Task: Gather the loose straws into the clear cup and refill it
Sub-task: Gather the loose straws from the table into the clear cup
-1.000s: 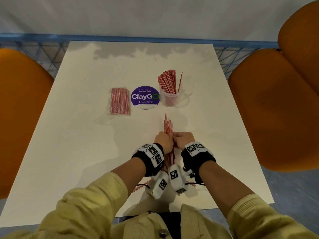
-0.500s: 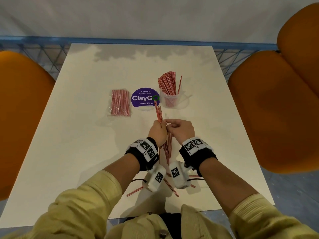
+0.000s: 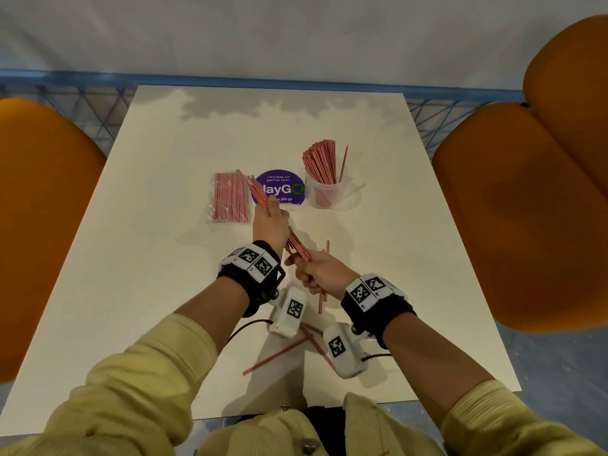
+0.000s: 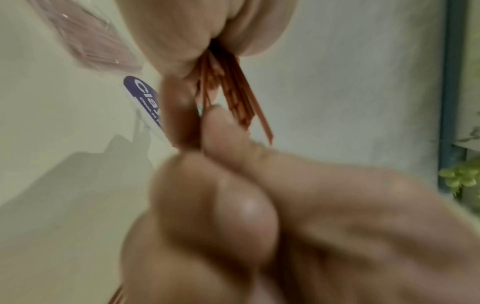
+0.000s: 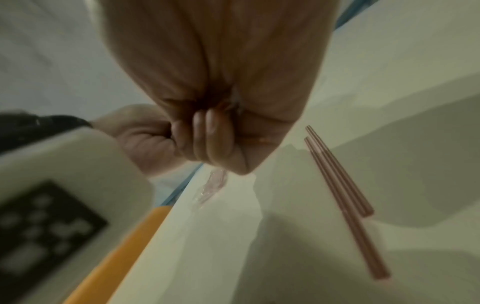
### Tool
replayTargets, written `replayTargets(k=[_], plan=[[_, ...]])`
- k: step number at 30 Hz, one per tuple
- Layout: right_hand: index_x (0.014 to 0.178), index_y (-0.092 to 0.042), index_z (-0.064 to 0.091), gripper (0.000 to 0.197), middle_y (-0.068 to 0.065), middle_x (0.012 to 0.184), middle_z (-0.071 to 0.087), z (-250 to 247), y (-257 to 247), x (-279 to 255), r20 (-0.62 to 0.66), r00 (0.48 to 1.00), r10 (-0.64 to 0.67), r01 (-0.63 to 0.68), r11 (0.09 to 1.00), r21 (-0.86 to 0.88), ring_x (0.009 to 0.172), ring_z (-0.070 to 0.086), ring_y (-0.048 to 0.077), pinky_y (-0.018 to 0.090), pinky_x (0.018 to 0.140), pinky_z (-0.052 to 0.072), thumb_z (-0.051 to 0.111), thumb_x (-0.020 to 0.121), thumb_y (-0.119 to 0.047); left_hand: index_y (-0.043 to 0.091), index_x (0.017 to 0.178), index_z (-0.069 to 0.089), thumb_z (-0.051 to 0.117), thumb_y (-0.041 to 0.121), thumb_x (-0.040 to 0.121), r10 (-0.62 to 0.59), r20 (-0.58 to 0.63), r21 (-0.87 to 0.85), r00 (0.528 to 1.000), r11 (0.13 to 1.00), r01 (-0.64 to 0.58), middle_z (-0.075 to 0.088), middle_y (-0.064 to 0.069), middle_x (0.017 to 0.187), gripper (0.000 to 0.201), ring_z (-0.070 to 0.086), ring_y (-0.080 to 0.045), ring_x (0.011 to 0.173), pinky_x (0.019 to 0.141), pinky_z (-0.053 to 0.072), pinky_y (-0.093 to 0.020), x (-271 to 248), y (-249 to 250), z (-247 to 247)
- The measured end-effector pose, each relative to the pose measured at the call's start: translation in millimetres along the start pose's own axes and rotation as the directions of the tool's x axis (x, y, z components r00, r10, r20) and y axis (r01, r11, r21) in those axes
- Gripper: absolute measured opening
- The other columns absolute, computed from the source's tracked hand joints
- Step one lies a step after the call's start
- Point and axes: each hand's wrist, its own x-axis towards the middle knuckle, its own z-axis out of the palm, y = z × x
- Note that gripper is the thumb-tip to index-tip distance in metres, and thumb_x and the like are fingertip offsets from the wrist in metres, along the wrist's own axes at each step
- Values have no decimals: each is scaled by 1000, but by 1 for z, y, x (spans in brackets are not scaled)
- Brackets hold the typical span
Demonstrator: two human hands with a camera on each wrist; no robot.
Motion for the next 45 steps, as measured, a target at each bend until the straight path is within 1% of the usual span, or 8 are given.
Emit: replayTargets(k=[6, 10, 17, 24, 29, 32, 37, 45], plan=[[78, -22, 49, 28, -2, 69, 47, -15, 12, -7, -149, 976, -157, 57, 851, -521, 61, 43, 14, 25, 60, 36, 31, 100, -27, 20, 76, 41, 31, 27, 101, -22, -88, -166, 996, 986, 7, 39, 2, 63, 28, 38, -9, 54, 59, 44, -24, 14, 24, -22], [87, -13, 48, 27, 2, 72, 51, -23, 10, -5, -399, 894, -203, 11, 901, -434, 68, 47, 20, 27, 64, 36, 29, 100, -25, 20, 80, 40, 31, 26, 101, -23, -7, -178, 1000, 984, 22, 35, 3, 61, 24, 37, -8, 46, 50, 46, -22, 7, 27, -29], [84, -10, 46, 33, -4, 66, 48, 1, -25, 8, -422, 853, -308, 98, 888, -450, 62, 45, 13, 21, 55, 31, 25, 101, -28, 22, 81, 43, 37, 42, 97, 34, 365, 112, 930, 990, -81, 42, 2, 63, 26, 40, -12, 49, 47, 39, -24, -34, 1, -8], [97, -2, 53, 36, 15, 88, 63, 9, -20, 6, -342, 880, -328, 110, 844, -526, 77, 56, 28, 36, 74, 44, 26, 100, -26, 23, 69, 44, 47, 34, 94, 49, 296, 172, 954, 980, -103, 49, 2, 64, 27, 50, -21, 70, 79, 50, -44, -29, 3, -9], [88, -13, 45, 34, 2, 68, 52, 9, -15, 9, -409, 862, -300, 138, 915, -379, 65, 50, 20, 29, 62, 42, 25, 100, -38, 16, 77, 47, 38, 33, 99, 60, 242, 92, 968, 992, -84, 50, 2, 63, 29, 47, -14, 58, 65, 47, -35, -22, 14, -10], [101, -11, 49, 46, 4, 77, 56, 6, -8, 13, -457, 888, -54, 44, 999, -33, 70, 56, 18, 26, 61, 49, 21, 98, -48, 10, 87, 45, 33, 35, 100, 106, 176, 29, 979, 993, -113, 46, 4, 60, 30, 40, -7, 49, 49, 39, -17, -18, 21, -13], [102, -3, 52, 61, 17, 83, 60, 12, -20, 9, -179, 963, 200, -52, 795, 605, 71, 61, 28, 34, 67, 52, 20, 96, -54, 8, 93, 46, 32, 36, 100, 138, 197, -20, 971, 990, -137, 43, 2, 61, 32, 42, -9, 54, 47, 41, -9, -24, 25, -11], [75, -17, 46, 19, 0, 55, 47, 13, -35, 3, -158, 987, -32, 69, 969, 235, 41, 38, 9, 18, 39, 23, 41, 93, -21, 10, 98, 53, 34, 37, 99, -24, 247, -15, 969, 999, 28, 65, 4, 82, 33, 58, 1, 50, 55, 47, -15, -30, 23, -13]])
